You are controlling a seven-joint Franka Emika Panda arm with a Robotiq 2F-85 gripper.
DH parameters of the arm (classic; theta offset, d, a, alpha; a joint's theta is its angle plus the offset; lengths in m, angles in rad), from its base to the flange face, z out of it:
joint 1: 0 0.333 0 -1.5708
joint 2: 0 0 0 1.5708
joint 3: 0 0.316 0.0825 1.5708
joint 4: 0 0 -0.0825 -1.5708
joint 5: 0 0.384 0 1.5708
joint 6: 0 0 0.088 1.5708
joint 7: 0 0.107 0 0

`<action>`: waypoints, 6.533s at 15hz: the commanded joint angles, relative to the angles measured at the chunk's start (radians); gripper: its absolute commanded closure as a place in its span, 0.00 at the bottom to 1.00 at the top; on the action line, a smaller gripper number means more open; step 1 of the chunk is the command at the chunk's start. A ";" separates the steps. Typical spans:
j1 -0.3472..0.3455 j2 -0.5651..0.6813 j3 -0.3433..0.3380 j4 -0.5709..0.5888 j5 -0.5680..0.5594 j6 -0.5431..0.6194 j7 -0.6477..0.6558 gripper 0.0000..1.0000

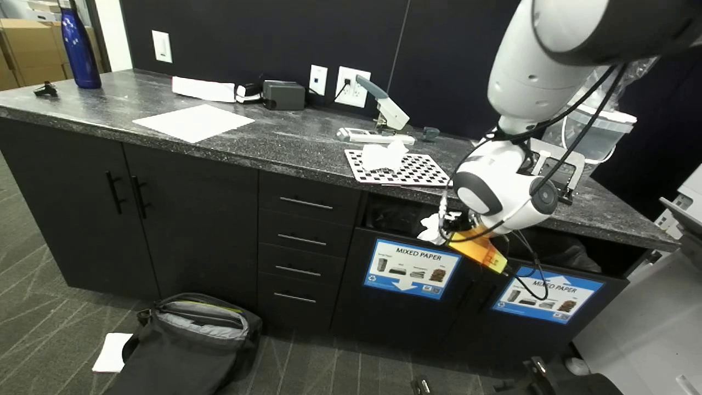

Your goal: Put the white pieces of paper in the left bin

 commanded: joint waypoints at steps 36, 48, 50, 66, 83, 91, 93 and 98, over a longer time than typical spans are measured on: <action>-0.353 0.264 0.182 0.369 -0.005 -0.190 -0.259 0.11; -0.319 0.192 0.134 0.302 -0.010 -0.087 -0.496 0.00; -0.271 0.173 0.158 0.227 -0.008 0.007 -0.495 0.00; -0.237 -0.324 0.778 -0.275 -0.191 0.746 -0.648 0.00; -0.961 -0.077 1.407 0.539 -0.045 1.184 -0.883 0.00; -0.746 0.113 1.243 0.972 -0.122 1.053 -0.637 0.00; -0.688 0.188 1.195 1.065 -0.175 1.020 -0.565 0.00; -0.607 0.355 1.147 1.278 -0.265 1.049 -0.525 0.00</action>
